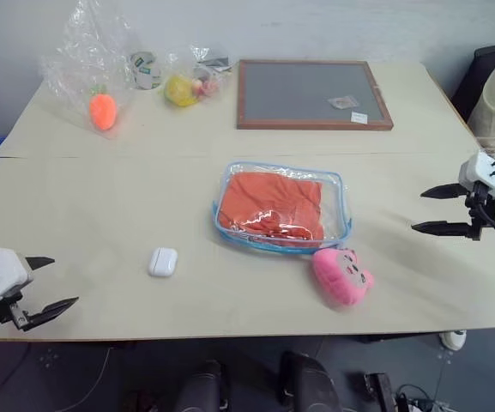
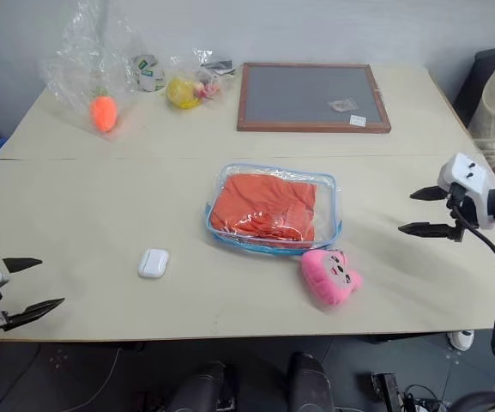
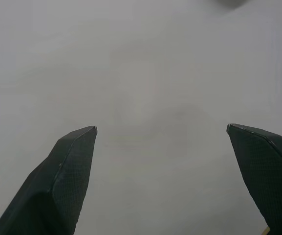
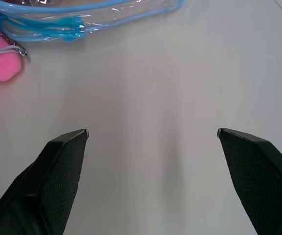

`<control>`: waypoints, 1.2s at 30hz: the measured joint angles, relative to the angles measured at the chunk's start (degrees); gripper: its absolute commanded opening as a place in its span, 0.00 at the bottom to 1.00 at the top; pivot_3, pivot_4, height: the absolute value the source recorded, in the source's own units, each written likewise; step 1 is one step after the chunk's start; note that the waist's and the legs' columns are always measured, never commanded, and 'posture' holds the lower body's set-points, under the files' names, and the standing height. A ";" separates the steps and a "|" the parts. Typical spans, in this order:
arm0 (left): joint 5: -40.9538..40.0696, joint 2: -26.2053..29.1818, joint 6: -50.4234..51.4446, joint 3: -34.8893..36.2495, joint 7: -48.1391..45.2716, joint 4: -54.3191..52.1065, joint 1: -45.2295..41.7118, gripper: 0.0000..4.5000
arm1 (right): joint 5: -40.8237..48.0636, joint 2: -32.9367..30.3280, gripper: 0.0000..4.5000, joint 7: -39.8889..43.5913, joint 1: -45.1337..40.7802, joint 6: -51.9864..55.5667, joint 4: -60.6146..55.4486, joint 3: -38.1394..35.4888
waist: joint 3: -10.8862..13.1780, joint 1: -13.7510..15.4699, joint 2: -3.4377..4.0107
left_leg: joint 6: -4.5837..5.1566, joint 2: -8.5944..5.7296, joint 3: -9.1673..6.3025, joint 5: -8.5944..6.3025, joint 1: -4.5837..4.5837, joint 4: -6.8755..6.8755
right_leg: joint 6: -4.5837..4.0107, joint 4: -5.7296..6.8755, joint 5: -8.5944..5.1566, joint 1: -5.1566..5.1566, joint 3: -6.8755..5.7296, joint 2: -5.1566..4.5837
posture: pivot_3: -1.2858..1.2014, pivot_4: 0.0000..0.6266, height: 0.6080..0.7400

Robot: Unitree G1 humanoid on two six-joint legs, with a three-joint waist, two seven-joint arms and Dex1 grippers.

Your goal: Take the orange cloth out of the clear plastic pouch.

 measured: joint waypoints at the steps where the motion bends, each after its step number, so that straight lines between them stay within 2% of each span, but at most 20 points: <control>1: 0.00 0.00 0.00 0.04 -0.20 -0.01 0.15 1.00 | -0.01 0.20 0.99 0.00 -0.16 0.05 0.08 0.17 | 0.00 -0.01 0.00 | 0.00 0.00 0.00 0.00 0.00 0.00 | 0.00 0.00 0.00 0.00 0.00 0.00 | 0.52 0.24 1.00; 7: 0.15 0.03 0.11 0.08 -0.77 -1.41 0.85 1.00 | -0.08 0.40 0.99 -0.68 -2.40 -0.03 0.36 0.25 | 0.02 0.07 0.03 | 0.00 -0.01 0.00 0.00 -0.01 0.01 | 0.00 0.02 0.00 -0.03 0.02 0.00 | 0.52 0.24 1.00; 20: -0.69 0.04 4.89 0.08 -1.29 -1.96 0.52 1.00 | -0.69 0.41 0.99 -1.60 -1.78 -0.09 0.46 0.98 | 0.02 0.03 0.03 | 0.00 0.00 0.09 0.00 -0.01 0.02 | 0.00 0.04 0.00 -0.04 0.02 0.00 | 0.52 0.24 1.00; 29: -3.03 0.25 7.02 -0.91 -2.04 -3.21 -4.25 1.00 | 1.06 1.84 0.99 -0.47 -3.44 5.53 -0.79 0.87 | 0.02 0.03 0.03 | 0.00 0.00 0.05 0.00 -0.01 0.03 | 0.00 0.07 0.00 -0.04 0.05 0.00 | 0.52 0.24 1.00; 33: -5.93 2.17 8.74 -4.18 -4.08 -5.41 -8.64 1.00 | 5.52 2.56 0.99 0.56 -4.85 13.40 -6.51 0.64 | 0.02 0.13 0.03 | 0.00 0.00 -0.06 0.00 0.00 0.09 | 0.00 0.17 0.00 -0.06 0.09 0.00 | 0.52 0.24 1.00; 36: -7.30 4.93 8.78 -10.77 -5.30 -6.21 -17.33 1.00 | 13.38 2.05 0.99 0.71 -3.18 19.97 -21.66 2.32 | 0.03 0.39 0.05 | -0.01 -0.01 -0.17 0.01 0.00 0.13 | 0.00 0.25 0.00 -0.06 0.08 0.00 | 0.52 0.24 1.00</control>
